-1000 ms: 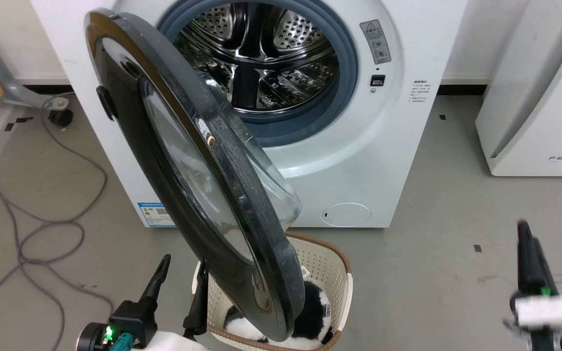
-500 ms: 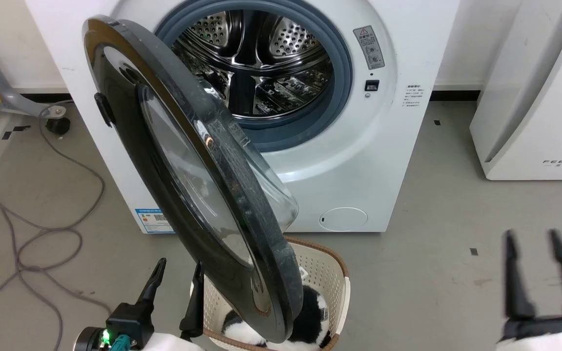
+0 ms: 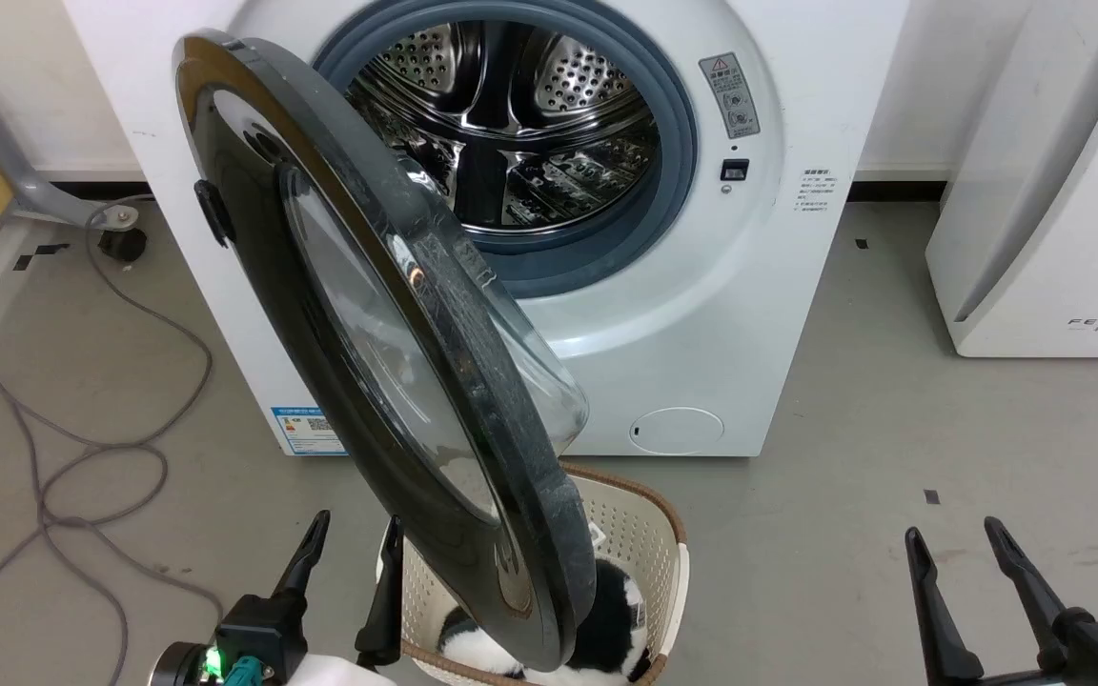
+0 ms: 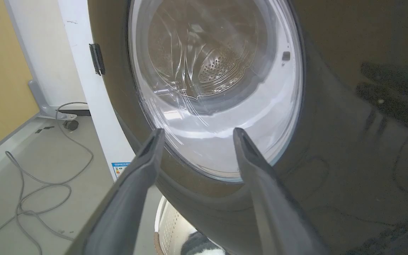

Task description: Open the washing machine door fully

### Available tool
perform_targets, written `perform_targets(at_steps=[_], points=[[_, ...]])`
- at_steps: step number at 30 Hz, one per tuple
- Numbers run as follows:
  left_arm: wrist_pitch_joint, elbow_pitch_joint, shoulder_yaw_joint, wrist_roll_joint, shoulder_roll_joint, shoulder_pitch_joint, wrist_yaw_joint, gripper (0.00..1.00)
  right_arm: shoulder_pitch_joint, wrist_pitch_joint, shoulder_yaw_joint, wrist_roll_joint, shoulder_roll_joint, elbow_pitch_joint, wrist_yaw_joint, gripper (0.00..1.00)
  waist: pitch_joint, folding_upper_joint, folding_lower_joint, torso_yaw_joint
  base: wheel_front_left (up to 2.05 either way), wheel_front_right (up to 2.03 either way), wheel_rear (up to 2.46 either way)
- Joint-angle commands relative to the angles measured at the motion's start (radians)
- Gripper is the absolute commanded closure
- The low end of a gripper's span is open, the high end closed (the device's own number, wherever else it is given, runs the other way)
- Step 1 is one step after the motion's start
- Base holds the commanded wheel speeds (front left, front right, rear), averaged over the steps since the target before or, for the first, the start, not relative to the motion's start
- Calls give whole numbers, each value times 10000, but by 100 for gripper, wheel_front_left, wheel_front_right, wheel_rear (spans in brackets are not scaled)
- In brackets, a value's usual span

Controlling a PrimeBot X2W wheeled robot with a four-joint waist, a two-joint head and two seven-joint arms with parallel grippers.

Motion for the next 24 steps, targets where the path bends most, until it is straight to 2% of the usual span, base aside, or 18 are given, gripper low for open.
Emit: perform_targets(at_steps=[1,2,3,4,12,16,24], points=[[-53,25,-3,70,10,67,-37,0,49,-38,-1,22,44,43,50,0,4,-1,0,-1,0,0,0],[-53,38,-9,73,10,69,-41,3,42,-27,2,28,44,43,50,0,2,-1,0,0,0,0,0],[-53,48,-12,72,9,69,-43,76,40,-6,10,-12,44,38,50,0,4,-1,0,1,0,0,0],[-53,51,-12,66,9,66,-45,100,32,1,12,-25,44,26,50,0,4,-1,0,0,0,0,0],[-53,13,-6,-59,7,35,-46,100,46,126,-2,25,44,-124,50,0,-11,-1,0,30,0,0,0],[-53,-431,44,-285,4,-89,57,100,83,186,-12,77,45,-165,50,0,-15,-1,0,93,0,0,0],[-53,-2934,33,-481,1,-592,305,100,99,259,-35,113,45,-259,50,0,-8,-1,0,173,0,0,0]])
